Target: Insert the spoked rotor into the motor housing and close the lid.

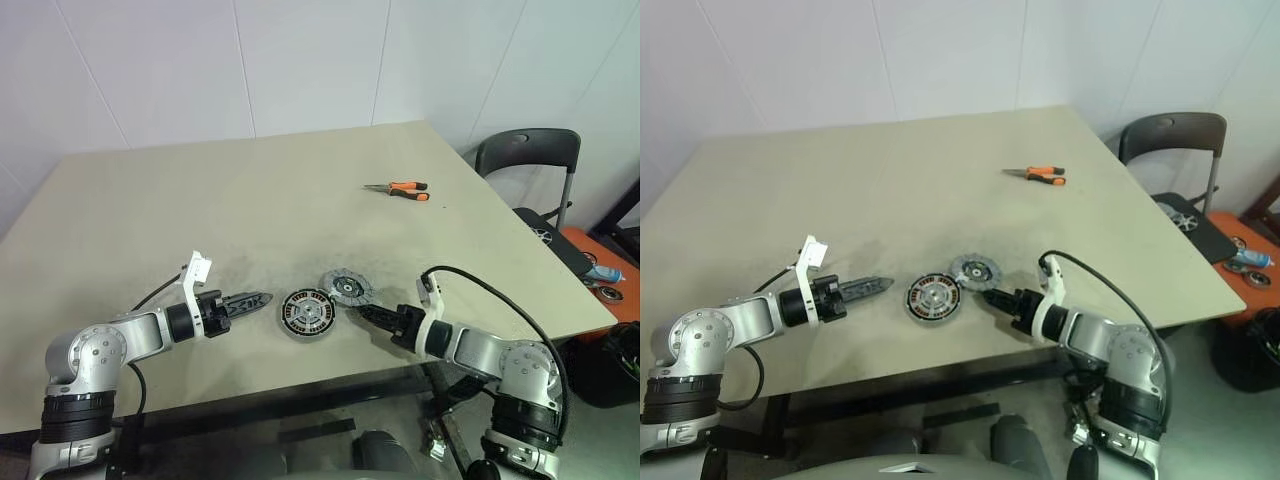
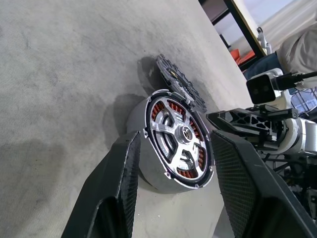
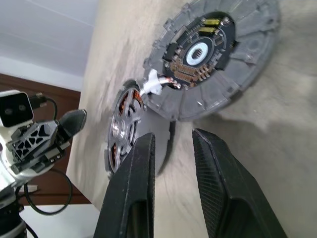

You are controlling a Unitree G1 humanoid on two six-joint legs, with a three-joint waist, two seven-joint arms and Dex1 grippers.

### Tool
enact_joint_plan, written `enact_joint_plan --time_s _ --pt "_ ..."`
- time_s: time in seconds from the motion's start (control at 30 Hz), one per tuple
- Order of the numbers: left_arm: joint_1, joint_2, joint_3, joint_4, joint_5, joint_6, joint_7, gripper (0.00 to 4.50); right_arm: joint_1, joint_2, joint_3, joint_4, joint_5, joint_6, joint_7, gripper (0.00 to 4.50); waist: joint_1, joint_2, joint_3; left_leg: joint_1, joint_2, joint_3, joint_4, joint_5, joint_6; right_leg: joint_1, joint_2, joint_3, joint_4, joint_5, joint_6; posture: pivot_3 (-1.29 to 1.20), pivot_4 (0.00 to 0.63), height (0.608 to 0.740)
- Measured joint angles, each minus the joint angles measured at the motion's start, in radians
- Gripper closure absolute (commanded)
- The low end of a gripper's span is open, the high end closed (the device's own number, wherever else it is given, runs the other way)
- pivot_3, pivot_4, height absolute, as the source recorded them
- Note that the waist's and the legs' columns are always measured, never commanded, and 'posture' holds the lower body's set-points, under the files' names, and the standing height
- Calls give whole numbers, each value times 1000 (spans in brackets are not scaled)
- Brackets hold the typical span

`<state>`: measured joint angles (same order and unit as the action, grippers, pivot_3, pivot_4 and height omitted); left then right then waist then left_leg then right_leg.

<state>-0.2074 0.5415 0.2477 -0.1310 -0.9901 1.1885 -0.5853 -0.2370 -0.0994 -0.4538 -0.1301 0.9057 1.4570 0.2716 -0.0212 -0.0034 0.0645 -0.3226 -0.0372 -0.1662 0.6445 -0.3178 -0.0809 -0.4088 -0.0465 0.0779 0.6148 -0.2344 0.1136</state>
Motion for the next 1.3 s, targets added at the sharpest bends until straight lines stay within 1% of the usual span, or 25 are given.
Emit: enact_joint_plan --time_s 0.2,0.47,0.67,0.83,0.9,1.0,1.07,1.1,1.13,1.2,1.23,1.3 --pt "-3 0 0 12 15 -8 -4 2110 -16 13 28 34 -18 -69 -13 3274 -5 0 0 1 0 0 0 0 0 1 0 0 0 0 0 0 0 740" --pt "-3 0 -3 19 31 -25 -14 2110 -20 14 72 72 -25 -161 -8 3274 -26 0 0 2 0 0 1 0 0 2 0 0 0 0 0 0 0 740" --pt "-4 0 -3 20 40 -25 -17 2110 -12 15 99 81 -41 -244 -14 3274 -25 -1 -1 3 0 0 2 0 0 4 0 0 0 0 0 0 0 740" --pt "-15 0 -6 25 43 -25 -18 2110 -3 20 134 117 -67 -342 -15 3274 -25 -6 -6 4 0 0 2 0 0 6 0 0 0 0 0 0 0 740" --pt "-25 -1 -8 28 43 -25 -19 2110 2 24 150 128 -82 -377 -15 3274 -25 -11 -10 5 0 0 2 0 -1 7 0 0 0 0 0 0 0 740" --pt "-25 -2 -9 32 45 -25 -20 2110 6 32 170 138 -99 -425 -17 3766 -26 -13 -11 10 0 0 3 0 -1 13 0 0 -3 0 -1 0 0 740" --pt "-25 -4 -10 32 45 -25 -20 2110 3 40 179 147 -100 -454 -16 4279 -28 -13 -12 17 1 0 2 0 -1 16 0 -1 -5 -1 -1 0 0 740" --pt "-26 -5 -10 32 45 -25 -21 2110 -1 42 180 157 -100 -472 -15 4470 -32 -13 -12 18 1 0 2 -2 -4 17 -1 -1 -6 -1 -1 0 0 740" --pt "-26 -5 -11 32 45 -25 -21 2110 -6 42 180 167 -100 -485 -15 4488 -35 -12 -12 17 1 -1 3 -2 -5 17 -1 -2 -8 -1 -1 0 0 740" --pt "-26 -5 -12 34 50 -25 -23 2110 -28 43 183 200 -102 -512 -16 4488 -46 -5 -13 14 4 -4 0 -3 -5 19 -1 -10 -21 -1 -1 0 0 740" --pt "-27 -5 -14 35 54 -27 -23 2110 -41 45 186 215 -103 -516 -16 4488 -50 -4 -13 8 4 -4 0 -3 -5 21 -3 -10 -22 -1 -1 0 0 740" --pt "-30 -5 -25 42 58 -28 -24 2110 -44 49 186 220 -102 -518 -15 4488 -52 -5 -14 6 3 -4 1 -3 -5 19 -3 -10 -22 -1 -1 0 0 740"
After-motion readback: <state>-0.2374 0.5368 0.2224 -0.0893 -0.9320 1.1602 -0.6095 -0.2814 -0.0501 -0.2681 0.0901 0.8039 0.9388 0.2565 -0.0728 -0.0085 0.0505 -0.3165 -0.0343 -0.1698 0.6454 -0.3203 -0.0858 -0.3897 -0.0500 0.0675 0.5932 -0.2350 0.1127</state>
